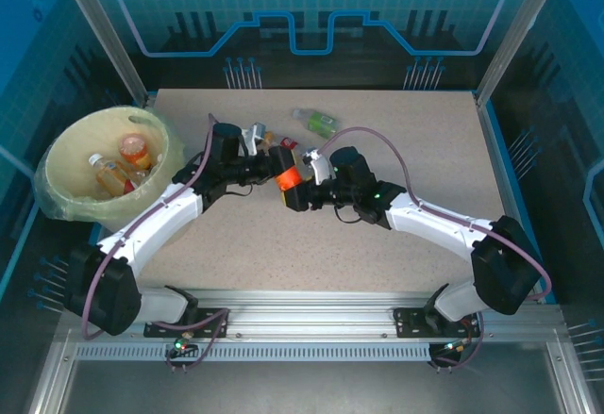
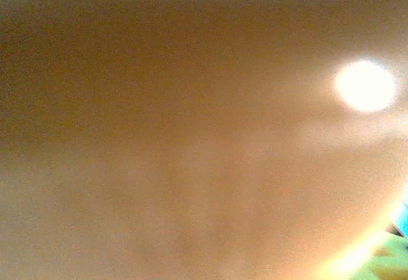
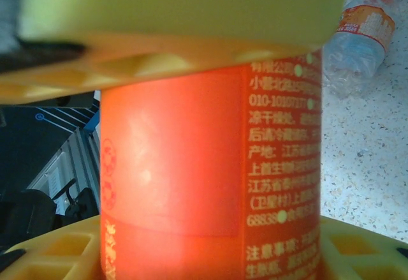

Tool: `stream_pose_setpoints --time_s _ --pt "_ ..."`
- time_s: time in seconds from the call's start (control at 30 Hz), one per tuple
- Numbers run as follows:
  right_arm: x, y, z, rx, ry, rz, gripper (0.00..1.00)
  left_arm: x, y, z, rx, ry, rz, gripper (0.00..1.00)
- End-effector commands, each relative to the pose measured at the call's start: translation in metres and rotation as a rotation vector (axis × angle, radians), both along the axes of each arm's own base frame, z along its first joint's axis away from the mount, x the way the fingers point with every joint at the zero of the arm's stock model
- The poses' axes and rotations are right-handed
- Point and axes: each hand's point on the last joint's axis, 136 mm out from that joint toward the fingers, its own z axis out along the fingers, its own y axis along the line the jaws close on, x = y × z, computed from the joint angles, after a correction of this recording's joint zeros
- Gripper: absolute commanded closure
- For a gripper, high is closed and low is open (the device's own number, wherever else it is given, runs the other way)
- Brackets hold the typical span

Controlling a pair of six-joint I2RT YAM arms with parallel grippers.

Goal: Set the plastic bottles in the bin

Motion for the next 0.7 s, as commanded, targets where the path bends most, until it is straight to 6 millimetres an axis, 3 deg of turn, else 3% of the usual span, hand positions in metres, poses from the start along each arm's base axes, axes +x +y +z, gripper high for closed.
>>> stream_pose_setpoints --time_s 0.0,0.17,0.3,0.33,0.67 --pt "-0.004 0.007 0.031 0.060 -0.081 0.040 0.40 -0.006 -0.002 0.006 0.003 -0.016 -0.029 0.44" --pt "-0.012 -0.002 0.027 -0.009 -0.112 0.067 0.28 -0.008 0.009 0.015 0.047 -0.065 0.009 0.47" --pt "-0.018 -0.017 0.027 -0.079 -0.157 0.059 0.11 -0.011 0.021 0.030 0.120 -0.115 0.035 0.48" --pt "-0.018 -0.022 0.026 -0.099 -0.169 0.049 0.00 -0.012 0.024 0.035 0.139 -0.130 0.038 0.48" --pt "0.004 -0.070 0.040 -0.210 -0.277 -0.212 0.00 -0.013 0.050 0.082 0.243 -0.250 0.101 0.49"
